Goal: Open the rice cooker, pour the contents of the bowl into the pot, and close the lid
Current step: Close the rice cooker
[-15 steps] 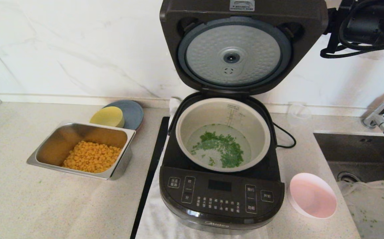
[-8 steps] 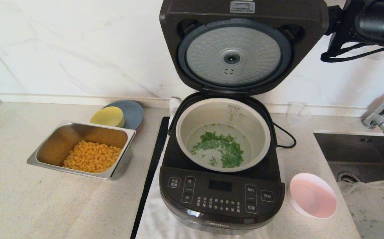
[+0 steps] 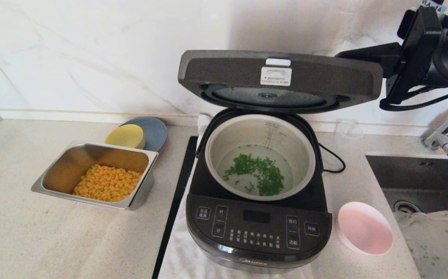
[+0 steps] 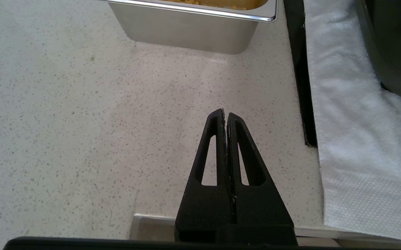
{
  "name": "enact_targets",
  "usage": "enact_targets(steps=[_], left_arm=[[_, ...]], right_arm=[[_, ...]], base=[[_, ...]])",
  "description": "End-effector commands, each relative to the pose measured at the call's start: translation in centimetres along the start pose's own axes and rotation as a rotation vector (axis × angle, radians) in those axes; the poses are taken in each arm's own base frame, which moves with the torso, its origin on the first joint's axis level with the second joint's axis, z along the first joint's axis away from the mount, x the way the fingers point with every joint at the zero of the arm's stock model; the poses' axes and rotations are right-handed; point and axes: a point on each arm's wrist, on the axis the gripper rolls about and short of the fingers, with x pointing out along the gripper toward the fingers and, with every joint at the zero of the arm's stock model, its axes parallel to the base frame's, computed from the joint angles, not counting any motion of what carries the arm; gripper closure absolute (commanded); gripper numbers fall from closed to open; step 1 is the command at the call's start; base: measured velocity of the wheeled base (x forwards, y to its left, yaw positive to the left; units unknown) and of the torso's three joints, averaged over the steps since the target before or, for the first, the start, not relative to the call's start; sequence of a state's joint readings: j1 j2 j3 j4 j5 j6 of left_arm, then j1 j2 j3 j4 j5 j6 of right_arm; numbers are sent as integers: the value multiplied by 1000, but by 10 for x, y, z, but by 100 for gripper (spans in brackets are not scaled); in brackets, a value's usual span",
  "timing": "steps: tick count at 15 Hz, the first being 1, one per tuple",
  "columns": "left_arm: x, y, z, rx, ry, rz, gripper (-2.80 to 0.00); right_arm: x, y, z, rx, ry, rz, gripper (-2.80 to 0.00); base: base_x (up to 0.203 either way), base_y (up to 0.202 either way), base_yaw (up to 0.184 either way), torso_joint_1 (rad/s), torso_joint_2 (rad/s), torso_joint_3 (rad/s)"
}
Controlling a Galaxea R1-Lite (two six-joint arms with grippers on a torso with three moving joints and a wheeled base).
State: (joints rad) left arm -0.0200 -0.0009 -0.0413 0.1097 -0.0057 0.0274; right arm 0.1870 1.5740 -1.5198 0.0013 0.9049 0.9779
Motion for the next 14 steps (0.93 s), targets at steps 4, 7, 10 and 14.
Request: enact_targets(steps=[4,7,10,14], left_arm=[[0,0,0,0,0,0,0],[0,0,0,0,0,0,0],[0,0,0,0,0,0,0],[0,0,0,0,0,0,0]], right_arm=[[6,-32,-38,126,100,-64,0],[5,-61,-60,199,146,-127,0],[4,-86,-79,233,186,-185,0],[9,-112,-89,258,230,-234,0]], base=[[0,0,0,0,0,0],[0,0,0,0,0,0],[0,0,0,0,0,0],[0,0,0,0,0,0]])
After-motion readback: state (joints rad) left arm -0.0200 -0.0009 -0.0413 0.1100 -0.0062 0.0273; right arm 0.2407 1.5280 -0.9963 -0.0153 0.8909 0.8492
